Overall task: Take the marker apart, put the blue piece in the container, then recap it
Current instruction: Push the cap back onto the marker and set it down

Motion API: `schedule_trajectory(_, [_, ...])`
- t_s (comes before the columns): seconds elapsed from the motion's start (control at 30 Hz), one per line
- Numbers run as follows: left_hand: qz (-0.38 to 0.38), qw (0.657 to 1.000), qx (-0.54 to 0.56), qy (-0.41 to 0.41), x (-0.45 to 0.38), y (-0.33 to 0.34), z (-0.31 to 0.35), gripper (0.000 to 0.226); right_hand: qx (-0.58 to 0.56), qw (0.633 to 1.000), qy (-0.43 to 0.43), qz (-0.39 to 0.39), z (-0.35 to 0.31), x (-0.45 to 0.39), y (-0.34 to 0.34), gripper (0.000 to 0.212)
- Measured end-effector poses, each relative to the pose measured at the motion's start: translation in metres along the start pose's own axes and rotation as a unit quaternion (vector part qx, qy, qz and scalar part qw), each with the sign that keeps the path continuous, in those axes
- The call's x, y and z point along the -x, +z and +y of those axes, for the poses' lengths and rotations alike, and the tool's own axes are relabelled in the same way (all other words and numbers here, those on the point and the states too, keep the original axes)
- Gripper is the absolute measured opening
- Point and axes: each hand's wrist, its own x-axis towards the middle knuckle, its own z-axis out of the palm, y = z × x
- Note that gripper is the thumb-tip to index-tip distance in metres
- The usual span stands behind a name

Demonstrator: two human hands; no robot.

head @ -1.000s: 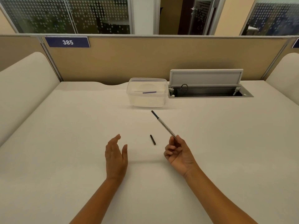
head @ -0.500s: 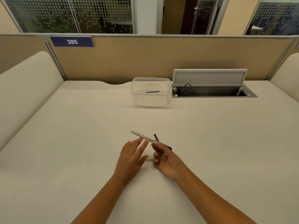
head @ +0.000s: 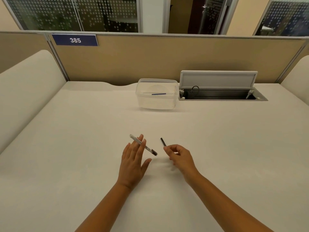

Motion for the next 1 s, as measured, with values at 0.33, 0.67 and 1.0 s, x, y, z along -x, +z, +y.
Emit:
schedule_trajectory(0.33, [-0.025,0.997,-0.071,-0.008,0.001,0.008,-0.005,0.050,0.248,0.968,-0.034,0.030,0.009,-0.038,-0.004,0.031])
schedule_trajectory(0.67, [-0.043,0.995,-0.087,-0.007,-0.001,0.005,-0.002,0.048,0.328,0.943,-0.045,0.047,0.012,-0.039,-0.001,0.015])
schedule_trajectory(1.0, [-0.039,0.997,-0.068,-0.002,-0.001,0.003,0.000,0.047,0.383,0.922,-0.035,0.035,0.002,-0.043,0.008,0.033])
